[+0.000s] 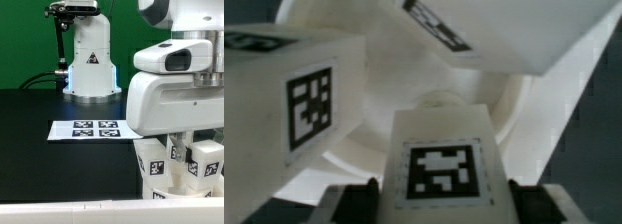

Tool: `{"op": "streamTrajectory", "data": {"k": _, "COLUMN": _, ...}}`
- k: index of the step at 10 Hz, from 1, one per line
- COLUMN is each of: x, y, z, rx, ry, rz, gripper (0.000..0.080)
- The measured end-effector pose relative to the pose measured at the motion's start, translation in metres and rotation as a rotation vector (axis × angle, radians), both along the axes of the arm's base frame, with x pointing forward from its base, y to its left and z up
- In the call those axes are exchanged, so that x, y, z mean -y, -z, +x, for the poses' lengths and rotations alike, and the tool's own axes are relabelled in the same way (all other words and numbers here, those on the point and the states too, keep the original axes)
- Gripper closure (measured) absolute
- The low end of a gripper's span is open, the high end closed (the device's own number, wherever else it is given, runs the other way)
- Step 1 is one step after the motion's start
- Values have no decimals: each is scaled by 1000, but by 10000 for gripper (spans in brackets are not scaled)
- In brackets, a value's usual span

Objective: Assemble stool

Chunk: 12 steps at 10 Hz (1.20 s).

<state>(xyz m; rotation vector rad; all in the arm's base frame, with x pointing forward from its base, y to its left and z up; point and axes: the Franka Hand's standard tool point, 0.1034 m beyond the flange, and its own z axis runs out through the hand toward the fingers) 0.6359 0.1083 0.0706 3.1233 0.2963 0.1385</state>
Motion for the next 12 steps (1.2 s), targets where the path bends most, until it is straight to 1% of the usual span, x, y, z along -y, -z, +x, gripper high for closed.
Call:
{"op": "streamTrajectory", "data": {"k": 1, "x": -1, "y": 0, "z": 0, "rx": -3, "ry": 92, "rz": 14, "gripper": 462}}
{"op": "streamTrajectory", "data": {"k": 3, "x": -3, "y": 2, "z": -1, "rx": 4, "ry": 515, "rz": 91, "gripper": 462}}
{"op": "streamTrajectory", "data": {"k": 4, "x": -4, "y": 2, "z": -2, "rx": -2, "ry": 664, "rz": 107, "gripper": 462}}
{"op": "streamTrajectory", "data": {"k": 6, "x": -3, "y": 2, "z": -3, "rx": -9, "ry": 750, "rz": 122, "gripper": 462}}
{"op": "streamTrajectory", "data": {"k": 9, "x": -5, "y": 2, "z": -4, "rx": -28, "ry": 954, "rz": 149, "gripper": 462}}
{"op": "streamTrajectory", "data": {"k": 11, "x": -14, "y": 3, "z": -5, "rx": -61, "ry": 1398, "rz": 195, "gripper": 462}}
{"op": "streamTrajectory", "data": {"k": 12, "x": -18, "y": 2, "z": -5, "rx": -63, "ry": 1600, "rz": 211, "gripper": 462}}
